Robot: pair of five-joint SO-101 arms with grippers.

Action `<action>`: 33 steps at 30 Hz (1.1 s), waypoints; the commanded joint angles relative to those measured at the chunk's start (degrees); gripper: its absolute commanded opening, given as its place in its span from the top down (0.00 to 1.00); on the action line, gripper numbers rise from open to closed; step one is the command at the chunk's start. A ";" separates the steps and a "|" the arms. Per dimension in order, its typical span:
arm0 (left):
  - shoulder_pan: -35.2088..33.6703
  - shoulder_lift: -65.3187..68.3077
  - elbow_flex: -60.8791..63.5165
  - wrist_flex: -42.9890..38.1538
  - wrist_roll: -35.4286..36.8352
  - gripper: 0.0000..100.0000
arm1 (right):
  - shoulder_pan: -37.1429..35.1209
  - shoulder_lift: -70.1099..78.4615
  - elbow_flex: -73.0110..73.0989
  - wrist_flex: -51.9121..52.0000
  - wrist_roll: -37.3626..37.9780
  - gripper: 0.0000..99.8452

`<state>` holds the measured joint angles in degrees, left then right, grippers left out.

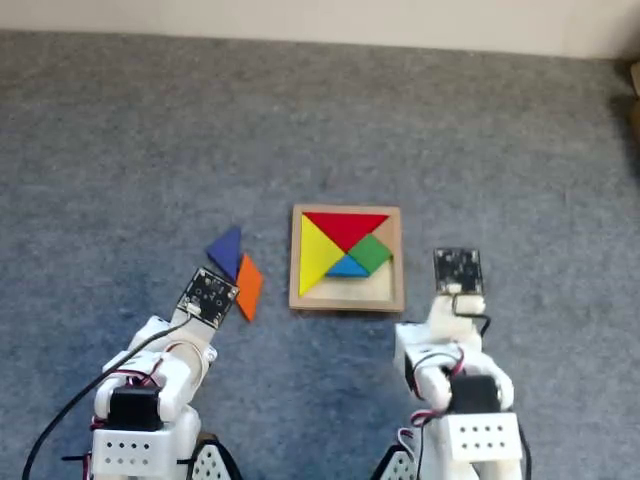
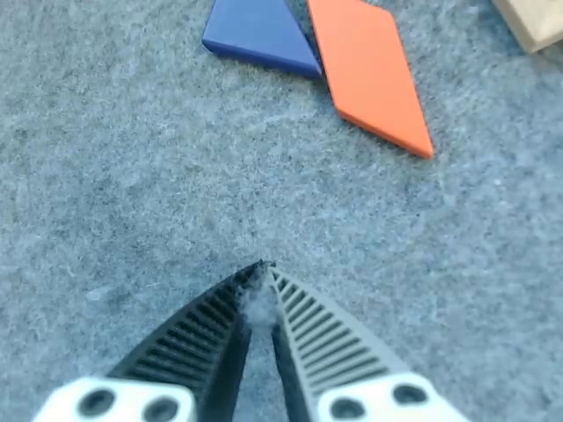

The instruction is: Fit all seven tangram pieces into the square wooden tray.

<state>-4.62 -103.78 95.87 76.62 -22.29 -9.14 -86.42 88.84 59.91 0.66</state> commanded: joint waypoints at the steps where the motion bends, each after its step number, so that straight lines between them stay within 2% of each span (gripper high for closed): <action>1: -0.40 -1.27 1.27 0.18 -0.44 0.99 | 1.71 -7.87 2.68 0.40 -0.62 1.00; 7: -0.40 -1.27 1.27 0.18 -0.44 0.99 | 3.38 -18.68 11.21 0.48 -0.35 1.00; 10: -0.40 -1.27 1.27 0.18 -0.44 0.99 | 3.38 -18.95 15.16 3.38 -0.53 1.00; 18: -0.40 -1.27 1.27 0.18 -0.44 0.99 | 3.38 -18.51 15.08 12.00 -0.35 1.00; 33: -0.40 -1.27 1.27 0.18 -0.44 0.99 | 3.38 -18.51 15.08 11.74 -0.35 1.00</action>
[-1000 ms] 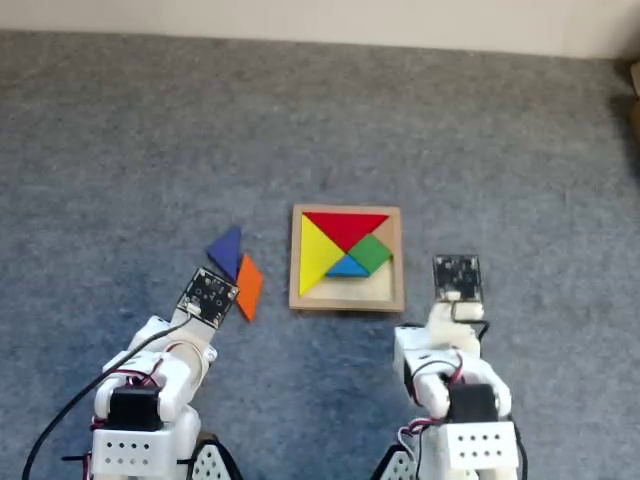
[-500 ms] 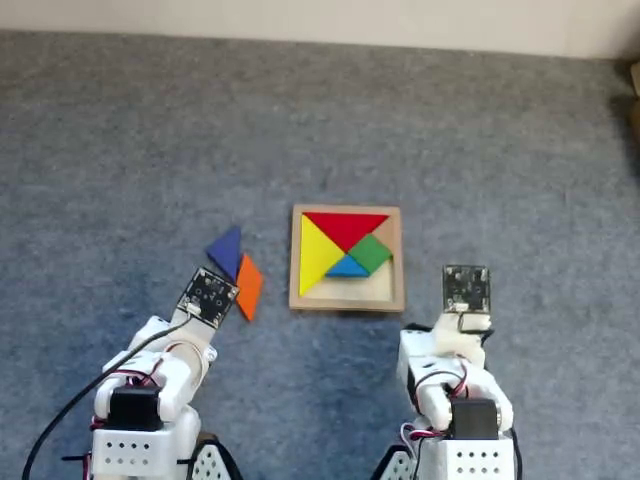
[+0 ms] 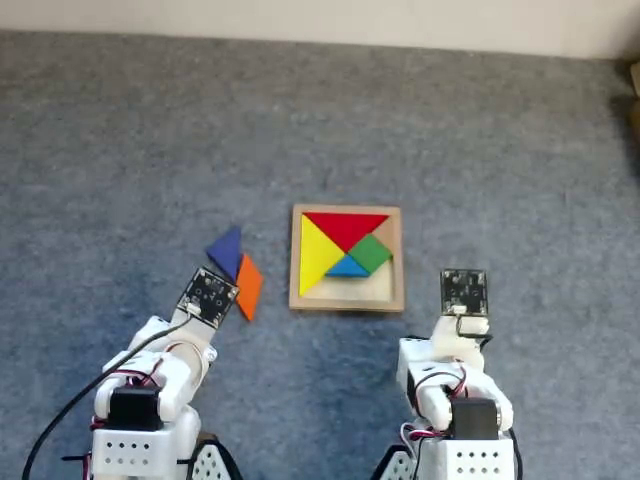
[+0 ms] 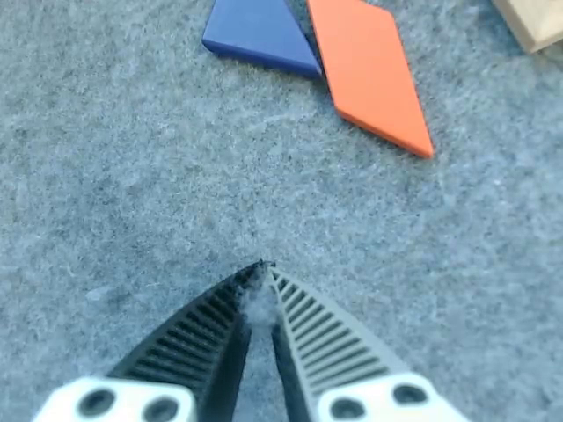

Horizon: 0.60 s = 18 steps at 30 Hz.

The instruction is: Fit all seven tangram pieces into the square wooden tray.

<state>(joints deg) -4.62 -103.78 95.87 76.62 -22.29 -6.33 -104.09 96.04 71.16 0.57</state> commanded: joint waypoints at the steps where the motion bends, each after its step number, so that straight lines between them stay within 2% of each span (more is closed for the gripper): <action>1: -0.40 -1.27 1.27 0.18 -0.44 0.99 | 0.57 -0.84 7.87 0.48 -0.26 1.00; 18: -0.04 -1.27 1.27 0.18 -0.35 0.99 | 0.57 -0.84 7.87 0.48 -0.26 1.00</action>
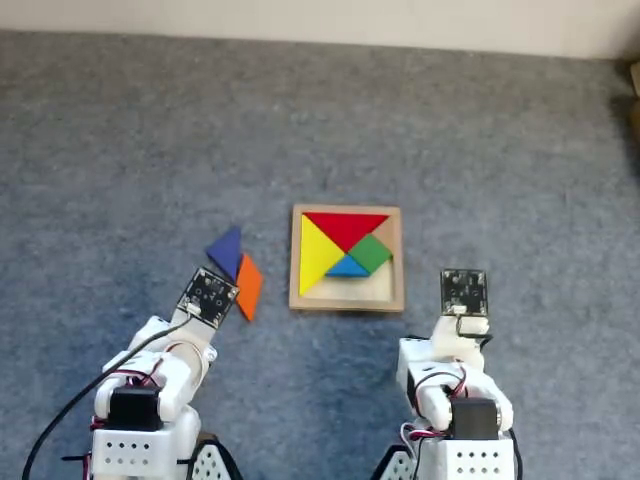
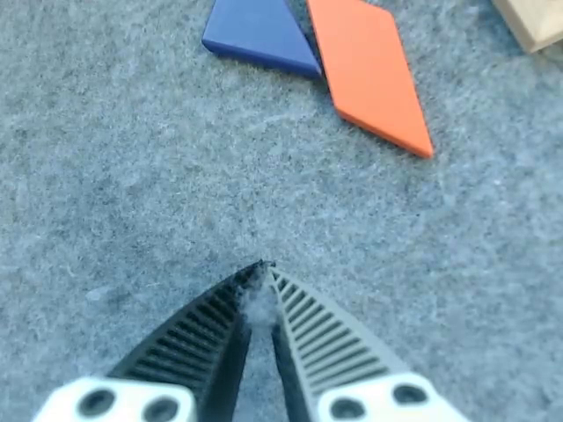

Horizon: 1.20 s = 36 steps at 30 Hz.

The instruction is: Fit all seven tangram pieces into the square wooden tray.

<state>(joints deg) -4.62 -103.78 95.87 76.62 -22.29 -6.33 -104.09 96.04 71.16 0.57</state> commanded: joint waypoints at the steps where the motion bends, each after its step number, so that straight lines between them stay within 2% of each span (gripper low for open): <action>1: -0.04 -1.27 1.27 0.18 -0.35 0.99 | 0.57 -0.84 7.87 0.48 -0.26 1.00; 15: -0.57 -1.27 -1.45 0.62 -0.44 0.99 | 0.57 -0.84 7.87 0.48 -0.18 1.00; 19: -4.97 -1.27 -3.21 0.18 -0.44 0.99 | 0.57 -0.84 7.87 0.48 -0.18 1.00; 24: -8.48 -1.27 -11.74 0.62 -0.97 0.99 | 0.57 -0.84 7.87 0.48 -0.18 1.00; 30: -8.66 -0.31 -20.35 3.96 -5.98 0.97 | 0.57 -0.84 7.87 0.48 -0.18 1.00; 36: -8.40 16.57 -35.12 7.82 -7.56 0.97 | 0.57 -0.84 7.87 0.48 -0.18 1.00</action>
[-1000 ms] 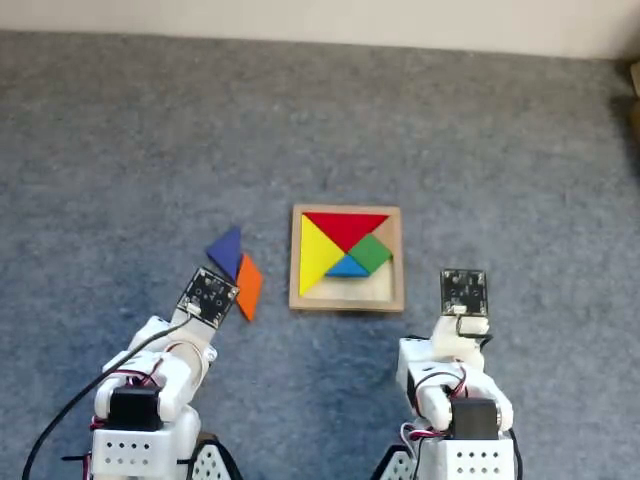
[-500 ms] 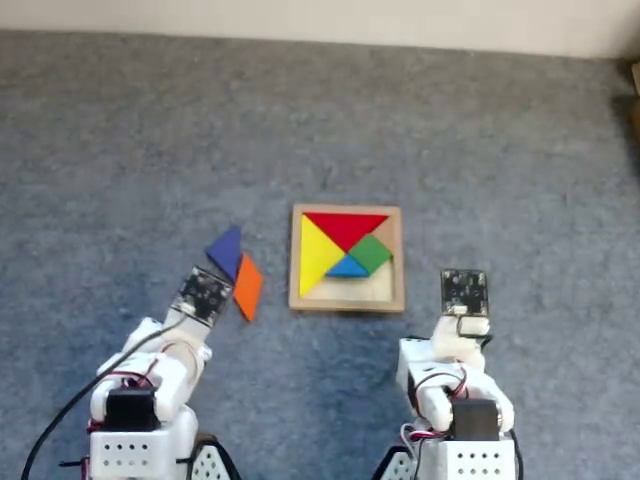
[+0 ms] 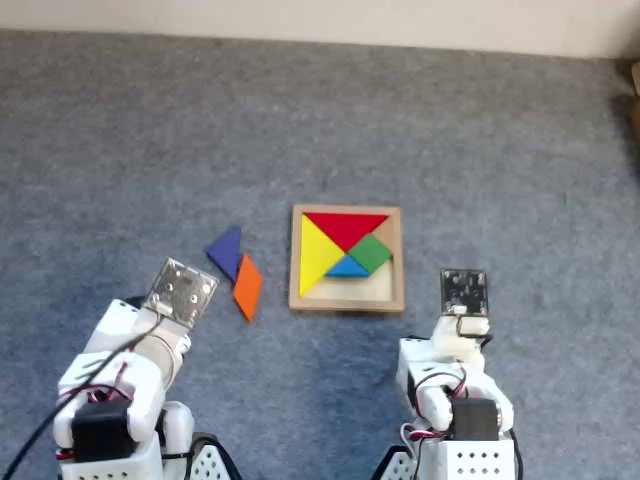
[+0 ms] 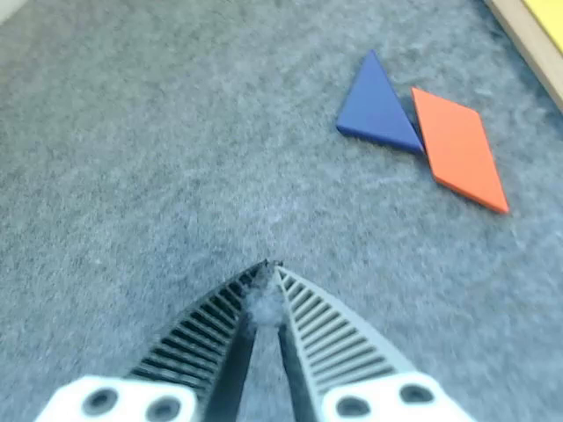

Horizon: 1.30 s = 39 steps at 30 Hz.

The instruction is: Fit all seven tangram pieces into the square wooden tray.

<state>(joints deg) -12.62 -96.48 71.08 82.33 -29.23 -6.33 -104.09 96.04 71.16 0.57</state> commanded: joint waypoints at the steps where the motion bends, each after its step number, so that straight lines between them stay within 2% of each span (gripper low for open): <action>1: -0.31 13.58 -13.76 3.16 -0.62 0.96 | 0.57 -0.84 7.87 0.48 -0.18 1.00; 6: -0.13 34.07 -27.21 6.24 -0.53 0.93 | 0.57 -0.84 7.87 0.48 -0.18 1.00; 11: -0.22 47.78 -32.13 5.89 3.34 0.74 | 0.57 -0.84 7.87 0.48 -0.18 1.00; 13: -0.22 51.12 -33.27 4.22 4.66 0.70 | 0.57 -0.84 7.87 0.48 -0.18 1.00; 19: 0.13 59.65 -33.80 -4.92 4.75 0.70 | 0.57 -0.84 7.87 0.48 -0.18 1.00; 24: 4.00 66.95 -33.98 -9.67 4.84 0.70 | 0.57 -0.84 7.87 0.48 -0.18 1.00; 29: 5.23 74.42 -34.68 -17.93 4.84 0.73 | 0.57 -0.84 7.87 0.48 -0.18 1.00; 32: 5.41 79.87 -37.76 -18.90 5.36 0.73 | 0.57 -0.84 7.87 0.48 -0.18 1.00; 39: 6.29 91.38 -48.40 -18.64 16.18 0.73 | 0.57 -0.84 7.87 0.48 -0.18 1.00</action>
<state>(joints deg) -8.31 -7.43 28.62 64.31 -16.40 -6.33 -104.09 96.04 71.16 0.57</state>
